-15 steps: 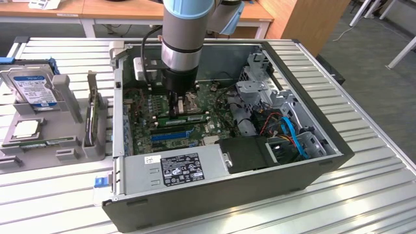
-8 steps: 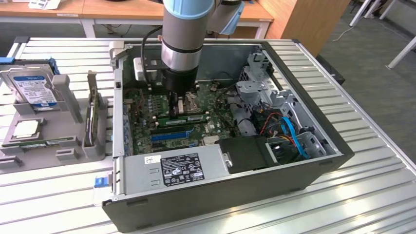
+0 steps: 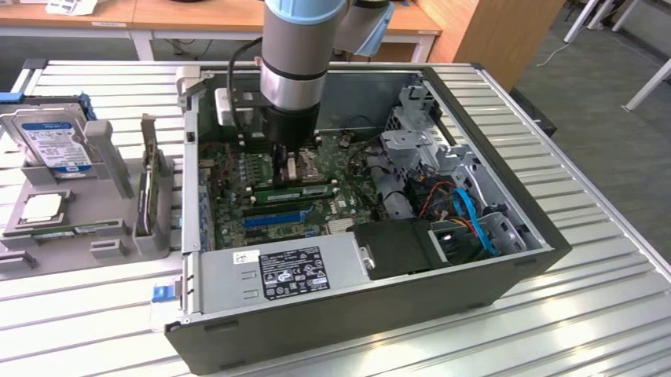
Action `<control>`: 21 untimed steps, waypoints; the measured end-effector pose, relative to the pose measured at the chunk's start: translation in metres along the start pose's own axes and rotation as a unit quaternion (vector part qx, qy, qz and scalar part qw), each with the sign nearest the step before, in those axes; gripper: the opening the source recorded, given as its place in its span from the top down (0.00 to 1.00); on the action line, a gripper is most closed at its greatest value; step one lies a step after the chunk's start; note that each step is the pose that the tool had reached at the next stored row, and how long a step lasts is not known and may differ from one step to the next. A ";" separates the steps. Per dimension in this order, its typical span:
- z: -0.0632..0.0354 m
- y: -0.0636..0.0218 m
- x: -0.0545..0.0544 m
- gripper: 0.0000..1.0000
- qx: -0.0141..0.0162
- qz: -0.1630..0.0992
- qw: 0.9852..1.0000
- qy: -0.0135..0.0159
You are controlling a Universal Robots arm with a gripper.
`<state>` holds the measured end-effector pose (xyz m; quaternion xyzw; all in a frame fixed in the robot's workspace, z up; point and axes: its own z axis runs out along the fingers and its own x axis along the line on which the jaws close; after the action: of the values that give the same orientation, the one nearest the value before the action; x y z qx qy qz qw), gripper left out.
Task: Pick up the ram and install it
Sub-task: 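Press down the ram until it locks into place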
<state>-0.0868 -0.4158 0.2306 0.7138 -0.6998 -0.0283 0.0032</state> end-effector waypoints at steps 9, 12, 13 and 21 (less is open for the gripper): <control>-0.0178 0.0008 -0.001 0.90 0.000 0.000 1.000 0.000; -0.0247 0.0011 -0.001 0.90 0.000 0.000 1.000 0.000; -0.0270 0.0012 -0.001 0.90 0.000 0.000 1.000 0.000; -0.0471 0.0021 -0.002 0.90 0.000 0.000 1.000 0.000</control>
<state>-0.0868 -0.4159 0.2778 0.7138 -0.6998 -0.0280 0.0035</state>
